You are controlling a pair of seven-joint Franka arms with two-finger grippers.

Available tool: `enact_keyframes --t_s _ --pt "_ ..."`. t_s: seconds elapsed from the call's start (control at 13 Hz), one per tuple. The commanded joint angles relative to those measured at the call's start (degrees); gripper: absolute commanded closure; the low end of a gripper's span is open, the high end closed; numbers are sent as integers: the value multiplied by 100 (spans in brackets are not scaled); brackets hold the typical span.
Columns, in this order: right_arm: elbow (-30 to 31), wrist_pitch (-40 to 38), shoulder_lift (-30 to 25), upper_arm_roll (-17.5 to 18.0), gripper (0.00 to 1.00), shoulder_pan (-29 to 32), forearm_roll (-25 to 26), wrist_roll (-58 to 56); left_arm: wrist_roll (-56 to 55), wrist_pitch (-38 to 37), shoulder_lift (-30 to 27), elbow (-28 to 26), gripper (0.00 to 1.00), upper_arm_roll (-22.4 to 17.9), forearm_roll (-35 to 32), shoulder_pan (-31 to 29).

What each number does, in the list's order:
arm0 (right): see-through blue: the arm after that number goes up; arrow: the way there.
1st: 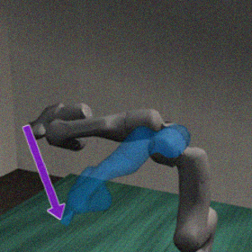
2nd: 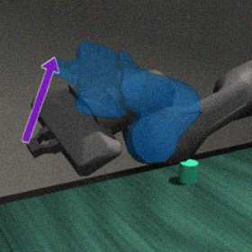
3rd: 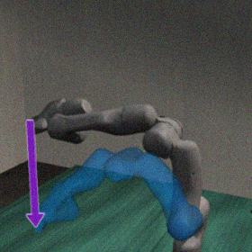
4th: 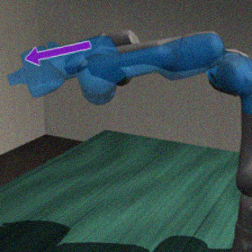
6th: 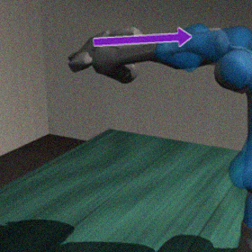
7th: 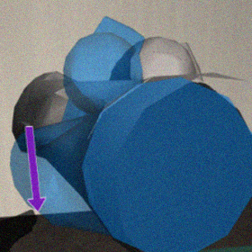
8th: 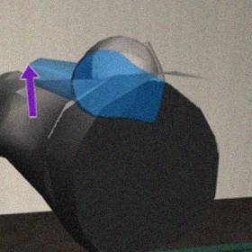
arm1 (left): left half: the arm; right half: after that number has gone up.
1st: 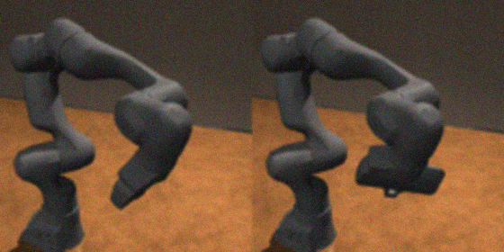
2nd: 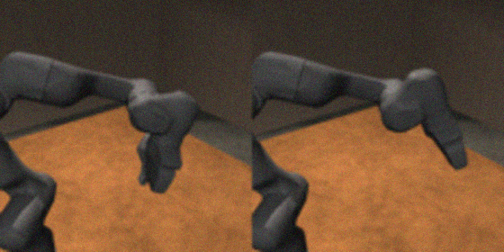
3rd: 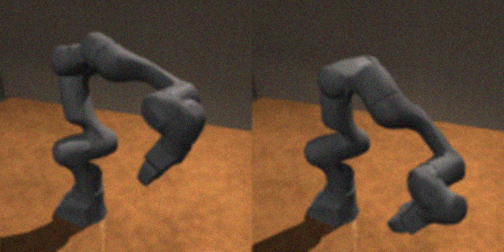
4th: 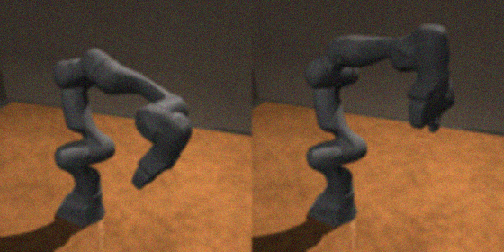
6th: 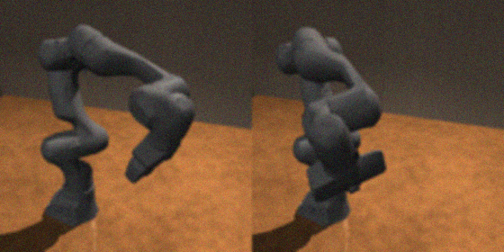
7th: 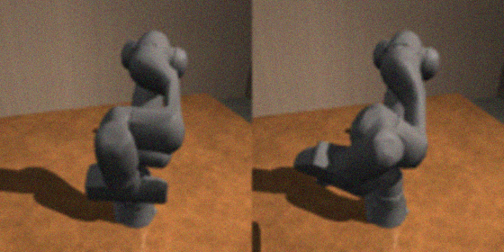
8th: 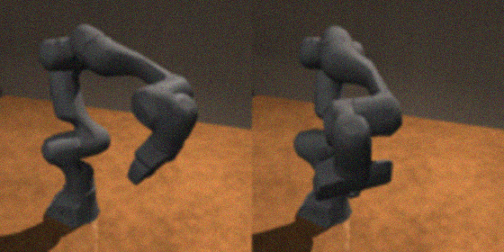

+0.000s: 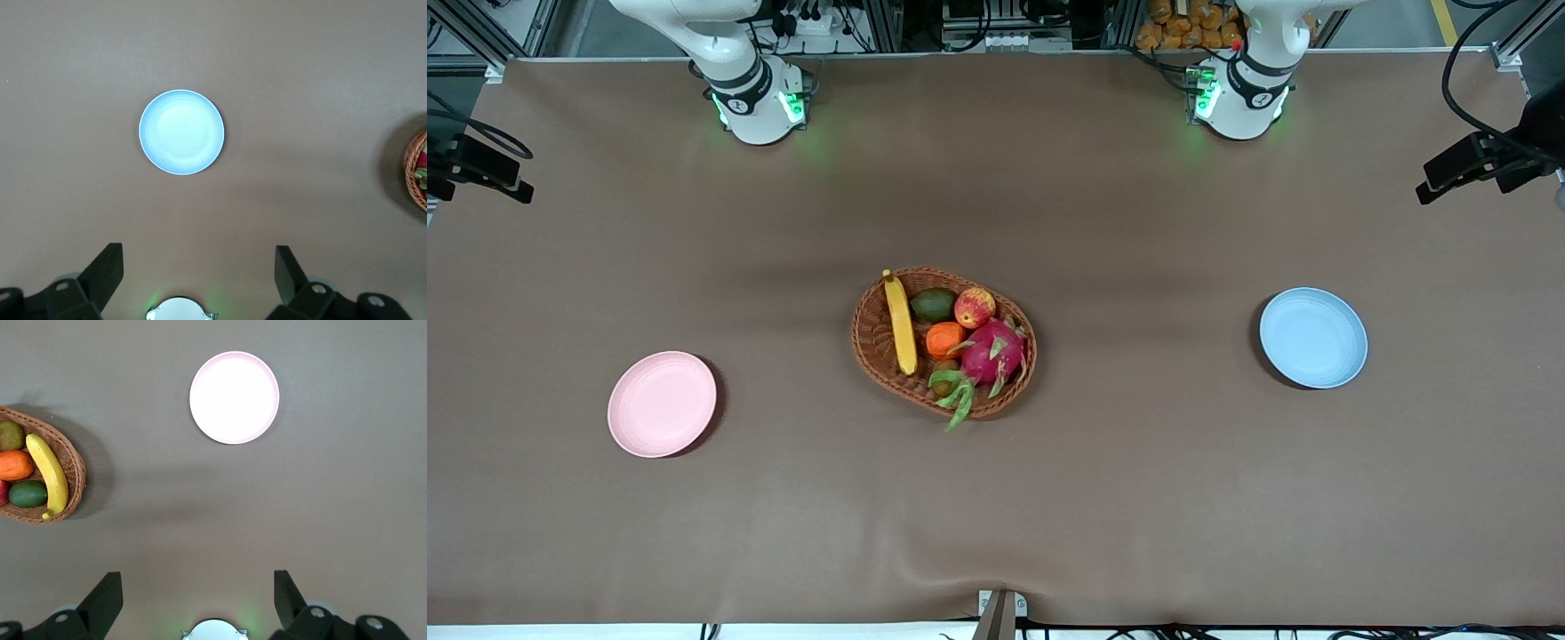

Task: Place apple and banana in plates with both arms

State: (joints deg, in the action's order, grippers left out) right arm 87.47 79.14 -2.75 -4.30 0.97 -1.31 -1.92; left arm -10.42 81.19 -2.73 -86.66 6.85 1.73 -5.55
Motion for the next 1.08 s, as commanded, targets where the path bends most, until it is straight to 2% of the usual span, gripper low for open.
enact_keyframes --t_s 0.0,1.0 --pt "-264 -275 203 -9 0 -35 -71 52 -30 -104 -17 88 0 9 82 -51" --pt "-318 -391 450 8 0 -299 -203 17 -39 -86 -17 9 0 9 82 -25"
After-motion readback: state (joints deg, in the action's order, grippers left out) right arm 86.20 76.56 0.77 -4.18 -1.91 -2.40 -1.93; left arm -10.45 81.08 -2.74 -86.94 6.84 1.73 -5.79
